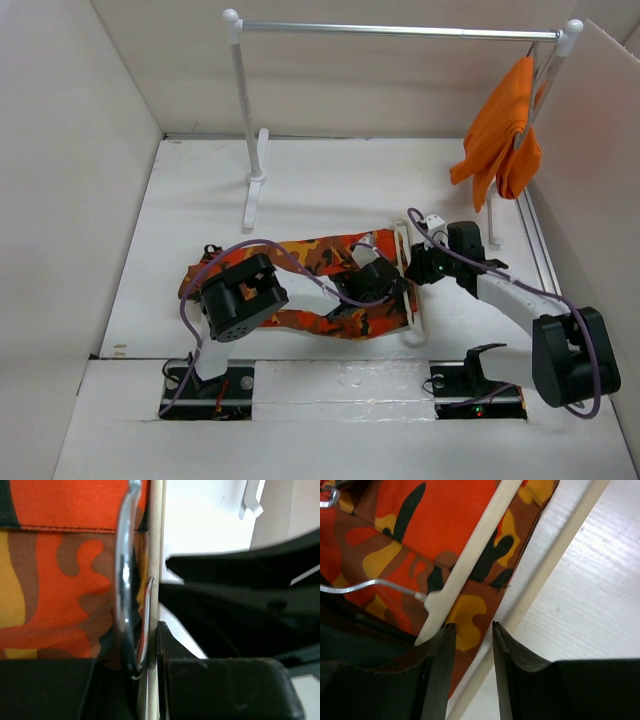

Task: Place the trousers on the hanger
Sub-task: Place the trousers on the hanger, then place the hanger at the clothesline.

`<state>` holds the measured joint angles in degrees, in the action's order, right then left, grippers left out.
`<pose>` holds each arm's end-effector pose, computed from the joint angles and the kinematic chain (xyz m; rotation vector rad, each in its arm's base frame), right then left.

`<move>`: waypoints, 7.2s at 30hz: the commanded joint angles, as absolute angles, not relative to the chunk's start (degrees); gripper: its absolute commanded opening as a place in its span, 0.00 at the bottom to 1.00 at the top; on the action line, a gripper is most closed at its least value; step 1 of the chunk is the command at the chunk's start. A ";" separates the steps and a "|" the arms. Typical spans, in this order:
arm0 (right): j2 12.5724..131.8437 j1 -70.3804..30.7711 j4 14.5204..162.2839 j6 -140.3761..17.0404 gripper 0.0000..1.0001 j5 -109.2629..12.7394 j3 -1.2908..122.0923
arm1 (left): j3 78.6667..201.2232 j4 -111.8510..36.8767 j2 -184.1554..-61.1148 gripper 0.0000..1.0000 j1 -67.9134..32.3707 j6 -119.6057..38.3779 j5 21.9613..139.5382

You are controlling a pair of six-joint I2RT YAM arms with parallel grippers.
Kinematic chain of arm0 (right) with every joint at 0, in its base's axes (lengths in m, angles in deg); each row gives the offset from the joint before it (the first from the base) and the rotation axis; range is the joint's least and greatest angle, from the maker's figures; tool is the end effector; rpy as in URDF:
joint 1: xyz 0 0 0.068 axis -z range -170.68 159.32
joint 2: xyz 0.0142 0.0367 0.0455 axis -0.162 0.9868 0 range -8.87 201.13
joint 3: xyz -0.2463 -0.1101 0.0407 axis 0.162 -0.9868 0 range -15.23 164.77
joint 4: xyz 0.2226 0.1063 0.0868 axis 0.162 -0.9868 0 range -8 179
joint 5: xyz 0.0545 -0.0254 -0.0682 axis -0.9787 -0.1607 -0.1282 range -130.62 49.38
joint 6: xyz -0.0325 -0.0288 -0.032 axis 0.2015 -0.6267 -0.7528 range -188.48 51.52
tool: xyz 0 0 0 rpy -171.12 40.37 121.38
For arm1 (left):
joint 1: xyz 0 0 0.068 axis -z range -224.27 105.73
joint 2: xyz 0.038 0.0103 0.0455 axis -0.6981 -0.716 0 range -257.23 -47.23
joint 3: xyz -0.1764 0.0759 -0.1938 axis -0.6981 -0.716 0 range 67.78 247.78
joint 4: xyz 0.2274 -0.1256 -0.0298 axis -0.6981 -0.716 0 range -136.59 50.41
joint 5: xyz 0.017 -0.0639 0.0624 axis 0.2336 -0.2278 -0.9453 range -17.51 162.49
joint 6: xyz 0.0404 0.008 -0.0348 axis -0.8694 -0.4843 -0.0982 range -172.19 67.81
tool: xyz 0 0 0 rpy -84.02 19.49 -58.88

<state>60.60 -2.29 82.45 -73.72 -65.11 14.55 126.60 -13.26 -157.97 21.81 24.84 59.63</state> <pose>0.2202 0.0604 0.1736 -0.5460 2.2906 0.5607 0.1734 -0.3715 0.1576 -0.3787 2.2546 -1.2815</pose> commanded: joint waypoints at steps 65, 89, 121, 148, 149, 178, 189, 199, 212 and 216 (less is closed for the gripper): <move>61.28 17.59 67.57 -79.64 0.79 -67.52 29.00 | 115.41 -31.33 -141.53 0.00 20.86 5.11 50.34; 49.22 13.63 69.04 -68.57 0.71 -86.57 -0.29 | 118.58 -26.41 -143.73 0.00 17.43 -2.79 50.43; 64.69 25.14 70.46 -78.49 0.00 -75.96 23.54 | 119.44 -38.79 -140.04 0.00 14.88 -5.19 43.75; 50.73 22.25 52.01 -86.16 0.69 -70.32 31.16 | 128.60 -42.32 -139.26 0.00 17.69 1.95 41.55; 47.85 20.94 52.00 -85.54 0.69 -71.11 32.13 | 128.77 -42.23 -138.82 0.00 17.69 2.21 42.51; 46.58 -36.82 94.26 -28.14 0.65 -51.17 24.05 | 134.49 -40.56 -124.22 0.00 17.69 3.53 43.48; 48.08 -37.35 100.07 -27.26 0.34 -49.76 25.64 | 135.80 -42.14 -119.21 0.00 17.69 1.24 45.77; 48.44 -39.89 109.65 -20.06 0.00 -50.12 24.32 | 138.61 -42.84 -116.66 0.00 17.69 -3.76 48.74; 46.67 -39.90 115.63 -17.86 0.00 -47.04 34.15 | 160.58 -49.34 -118.86 0.41 13.56 -13.60 55.09; 47.73 -38.23 116.07 -18.91 0.00 -48.35 36.35 | 163.57 -49.35 -118.86 0.41 13.03 -14.66 55.70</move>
